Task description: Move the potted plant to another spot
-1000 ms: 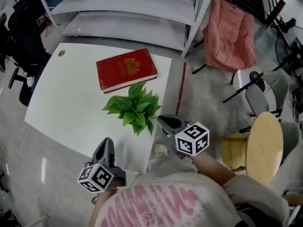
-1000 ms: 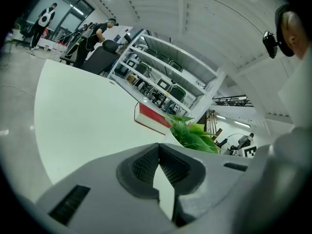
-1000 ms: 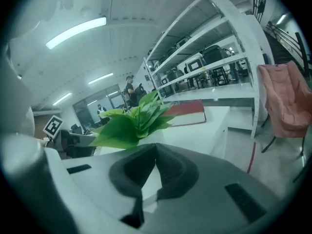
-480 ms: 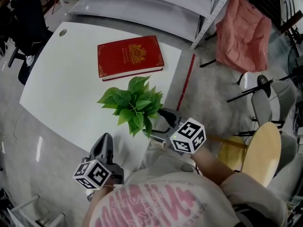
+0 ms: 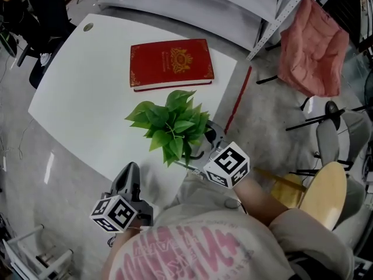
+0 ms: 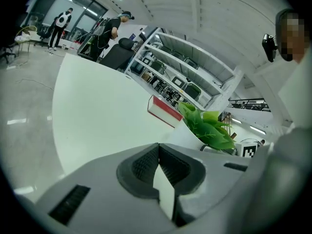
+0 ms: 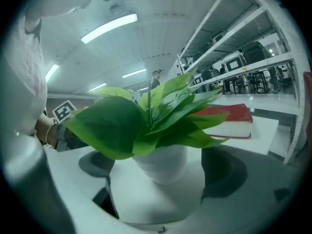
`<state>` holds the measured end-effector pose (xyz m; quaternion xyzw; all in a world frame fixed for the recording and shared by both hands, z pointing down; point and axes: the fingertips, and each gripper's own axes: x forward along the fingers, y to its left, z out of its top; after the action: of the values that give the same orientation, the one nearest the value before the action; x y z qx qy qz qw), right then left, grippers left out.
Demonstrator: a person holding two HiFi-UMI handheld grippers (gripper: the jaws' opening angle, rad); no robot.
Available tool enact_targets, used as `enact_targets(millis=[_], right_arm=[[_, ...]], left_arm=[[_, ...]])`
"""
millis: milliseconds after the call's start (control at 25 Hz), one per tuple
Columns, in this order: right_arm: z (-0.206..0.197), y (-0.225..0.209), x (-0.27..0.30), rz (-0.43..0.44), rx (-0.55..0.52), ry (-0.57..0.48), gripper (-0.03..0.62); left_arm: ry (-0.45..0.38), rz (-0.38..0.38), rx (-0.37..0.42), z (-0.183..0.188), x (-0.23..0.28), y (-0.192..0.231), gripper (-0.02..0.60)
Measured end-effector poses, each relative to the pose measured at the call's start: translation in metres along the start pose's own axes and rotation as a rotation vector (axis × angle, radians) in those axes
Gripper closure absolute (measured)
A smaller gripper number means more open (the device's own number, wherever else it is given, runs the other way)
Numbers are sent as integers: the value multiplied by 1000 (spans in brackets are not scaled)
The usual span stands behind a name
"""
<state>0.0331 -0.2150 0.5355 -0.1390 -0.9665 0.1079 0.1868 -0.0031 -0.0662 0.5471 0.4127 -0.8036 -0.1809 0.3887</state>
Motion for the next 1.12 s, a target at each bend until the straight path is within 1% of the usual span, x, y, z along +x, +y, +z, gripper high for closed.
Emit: enact_targets(millis=[200, 400, 480, 640, 800, 880, 1120], right_arm=[[7, 2, 9, 30, -12, -28, 33], [15, 7, 16, 36, -101, -45, 34], [17, 7, 18, 34, -113, -51, 34], [21, 3, 21, 9, -83, -63, 36], [20, 1, 22, 14, -71, -53, 40], [19, 1, 23, 10, -62, -50, 71], [13, 4, 22, -25, 2, -43, 79]], left_arm=[[-12, 29, -12, -3, -8, 4, 580], [-25, 56, -21, -3, -15, 7, 578], [-30, 63, -25, -4, -17, 7, 578], [-42, 66, -27, -3, -21, 9, 579], [-55, 71, -29, -4, -24, 10, 580], [-64, 74, -30, -4, -27, 12, 580], [-90, 66, -30, -2, -43, 21, 579]])
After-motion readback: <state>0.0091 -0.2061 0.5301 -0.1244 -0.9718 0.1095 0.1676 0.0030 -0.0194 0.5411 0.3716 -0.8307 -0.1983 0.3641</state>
